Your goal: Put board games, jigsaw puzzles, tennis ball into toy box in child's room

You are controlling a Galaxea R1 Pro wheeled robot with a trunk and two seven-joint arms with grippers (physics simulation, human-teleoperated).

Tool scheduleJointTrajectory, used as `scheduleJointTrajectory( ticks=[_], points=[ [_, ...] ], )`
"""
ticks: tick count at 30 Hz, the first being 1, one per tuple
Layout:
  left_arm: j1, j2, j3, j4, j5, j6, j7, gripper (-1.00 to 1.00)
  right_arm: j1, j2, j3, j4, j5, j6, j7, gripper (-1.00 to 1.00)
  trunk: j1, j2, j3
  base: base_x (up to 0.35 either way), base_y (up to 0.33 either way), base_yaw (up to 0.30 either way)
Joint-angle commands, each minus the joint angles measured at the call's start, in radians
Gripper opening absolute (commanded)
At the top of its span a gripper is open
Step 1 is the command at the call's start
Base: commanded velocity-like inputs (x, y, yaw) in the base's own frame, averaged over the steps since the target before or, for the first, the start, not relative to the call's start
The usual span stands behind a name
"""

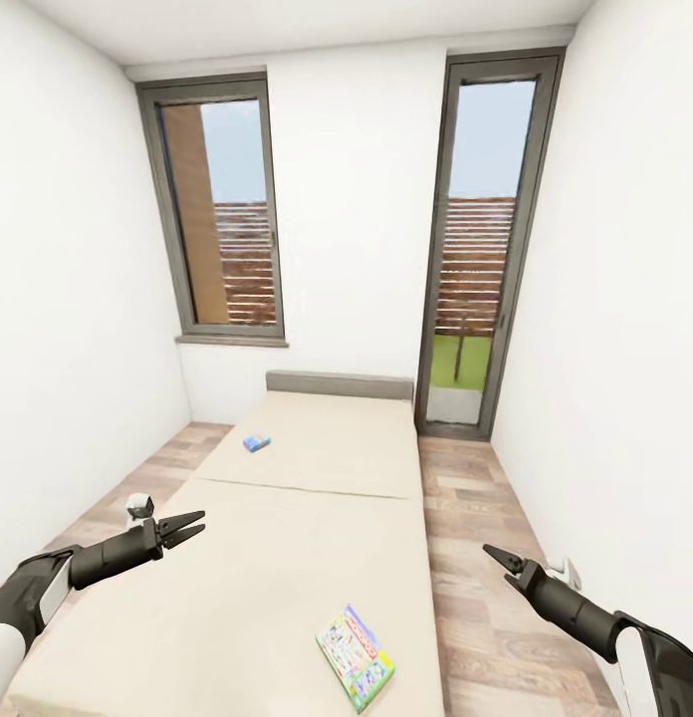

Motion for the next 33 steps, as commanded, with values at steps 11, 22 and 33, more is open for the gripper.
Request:
scheduleJointTrajectory(
  ticks=[11,22,33],
  points=[
    [0.000,0.000,0.001,0.000,0.000,0.010,-0.003,1.00,-0.001,0.002,-0.001,0.000,-0.001,-0.009,-0.049,1.00,0.001,-0.001,-0.002,0.179,0.014,0.000],
    [0.000,0.001,0.002,0.000,0.000,0.010,-0.004,1.00,-0.001,0.003,-0.002,0.000,-0.008,-0.011,-0.074,1.00,0.001,-0.001,-0.002,0.018,0.001,0.000],
    [0.000,0.000,0.002,0.000,0.001,-0.006,-0.004,1.00,-0.001,0.003,-0.001,-0.001,-0.008,-0.011,-0.077,1.00,0.001,-0.001,-0.002,0.001,0.000,0.000]
  ],
)
